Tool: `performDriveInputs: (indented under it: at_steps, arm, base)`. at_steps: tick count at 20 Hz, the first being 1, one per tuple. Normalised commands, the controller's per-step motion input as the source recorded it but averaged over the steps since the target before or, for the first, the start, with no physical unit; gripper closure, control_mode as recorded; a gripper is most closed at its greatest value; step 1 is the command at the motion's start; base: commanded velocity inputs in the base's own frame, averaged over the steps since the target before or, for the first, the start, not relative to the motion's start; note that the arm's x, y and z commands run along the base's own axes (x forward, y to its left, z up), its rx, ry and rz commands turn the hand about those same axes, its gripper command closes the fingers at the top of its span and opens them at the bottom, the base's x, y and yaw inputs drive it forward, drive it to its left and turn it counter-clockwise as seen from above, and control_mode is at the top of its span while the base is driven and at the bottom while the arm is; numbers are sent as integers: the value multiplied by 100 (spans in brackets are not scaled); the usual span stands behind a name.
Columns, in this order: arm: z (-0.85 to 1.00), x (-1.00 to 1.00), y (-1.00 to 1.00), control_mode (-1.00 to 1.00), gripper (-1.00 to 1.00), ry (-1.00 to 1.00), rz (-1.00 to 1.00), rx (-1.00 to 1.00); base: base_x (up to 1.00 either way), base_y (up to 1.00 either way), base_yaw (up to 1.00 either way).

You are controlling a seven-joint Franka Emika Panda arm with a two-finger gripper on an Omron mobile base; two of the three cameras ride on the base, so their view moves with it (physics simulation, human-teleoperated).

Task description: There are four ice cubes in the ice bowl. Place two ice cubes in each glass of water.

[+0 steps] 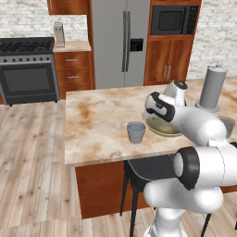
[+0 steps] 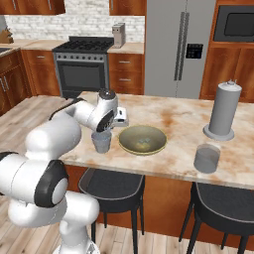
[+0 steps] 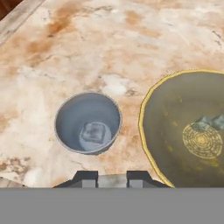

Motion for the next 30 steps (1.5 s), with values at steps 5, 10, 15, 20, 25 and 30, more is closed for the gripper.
performDriveInputs:
  at_steps: [5, 10, 15, 20, 25, 30]
  arm:
    - [0, 2, 77, -100, 100, 20, 0, -10]
    - [-13, 20, 44, -100, 100, 26, 0, -7]
    - [-26, 27, 5, -100, 100, 22, 0, -2]
    - [-5, 57, -14, -100, 100, 5, 0, 0]
    - [-36, 20, -21, -100, 100, 5, 0, 0]
    - [-52, 0, -1, -100, 100, 0, 0, 0]
  base:
    - [0, 0, 0]
    - [0, 0, 0]
    - [0, 0, 0]
    - [0, 0, 0]
    - [0, 0, 0]
    - [0, 0, 0]
